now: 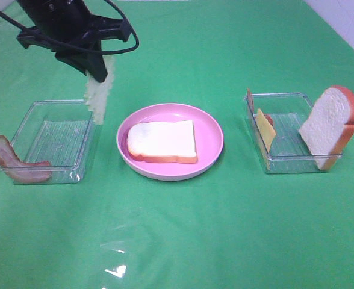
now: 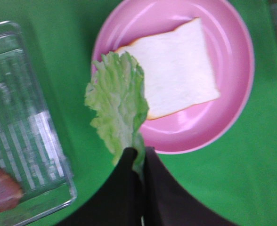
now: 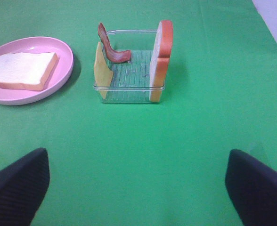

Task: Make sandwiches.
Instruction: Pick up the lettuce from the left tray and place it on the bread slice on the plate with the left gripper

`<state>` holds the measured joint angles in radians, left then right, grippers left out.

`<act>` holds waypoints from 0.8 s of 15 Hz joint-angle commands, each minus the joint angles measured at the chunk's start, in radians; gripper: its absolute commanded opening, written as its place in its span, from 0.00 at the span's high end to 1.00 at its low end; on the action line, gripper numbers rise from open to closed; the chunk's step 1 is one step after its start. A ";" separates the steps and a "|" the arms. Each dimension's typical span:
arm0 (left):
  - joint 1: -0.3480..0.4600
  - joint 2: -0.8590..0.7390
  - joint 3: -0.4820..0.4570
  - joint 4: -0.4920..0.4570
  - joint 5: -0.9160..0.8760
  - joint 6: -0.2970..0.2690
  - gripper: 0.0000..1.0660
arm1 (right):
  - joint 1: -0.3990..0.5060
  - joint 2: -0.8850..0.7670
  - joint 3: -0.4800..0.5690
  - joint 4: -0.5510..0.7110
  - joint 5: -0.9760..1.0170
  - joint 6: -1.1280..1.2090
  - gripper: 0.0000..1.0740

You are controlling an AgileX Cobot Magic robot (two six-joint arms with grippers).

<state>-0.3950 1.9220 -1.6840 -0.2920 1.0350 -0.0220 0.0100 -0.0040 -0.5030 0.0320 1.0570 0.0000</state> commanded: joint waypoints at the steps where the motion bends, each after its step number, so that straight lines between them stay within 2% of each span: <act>1: -0.005 0.002 0.001 -0.188 -0.057 0.139 1.00 | -0.001 -0.022 0.003 0.002 -0.005 0.000 0.09; 2: -0.011 0.014 0.001 -0.268 -0.086 0.205 1.00 | -0.001 -0.022 0.003 0.002 -0.005 0.000 0.09; 4: -0.029 0.058 0.001 -0.400 -0.131 0.299 1.00 | -0.001 -0.022 0.003 0.002 -0.005 0.000 0.09; 5: -0.045 0.087 0.001 -0.462 -0.137 0.371 1.00 | -0.001 -0.022 0.003 0.002 -0.005 0.000 0.09; 6: -0.072 0.134 0.001 -0.522 -0.150 0.481 1.00 | -0.001 -0.022 0.003 0.002 -0.005 0.000 0.09; 8: -0.087 0.174 0.001 -0.572 -0.196 0.494 1.00 | -0.001 -0.022 0.003 0.002 -0.005 0.000 0.09; 12: -0.111 0.236 0.001 -0.592 -0.284 0.495 1.00 | -0.001 -0.022 0.003 0.003 -0.005 0.000 0.09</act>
<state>-0.4980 2.1620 -1.6840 -0.8670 0.7610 0.4690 0.0100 -0.0040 -0.5030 0.0320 1.0570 0.0000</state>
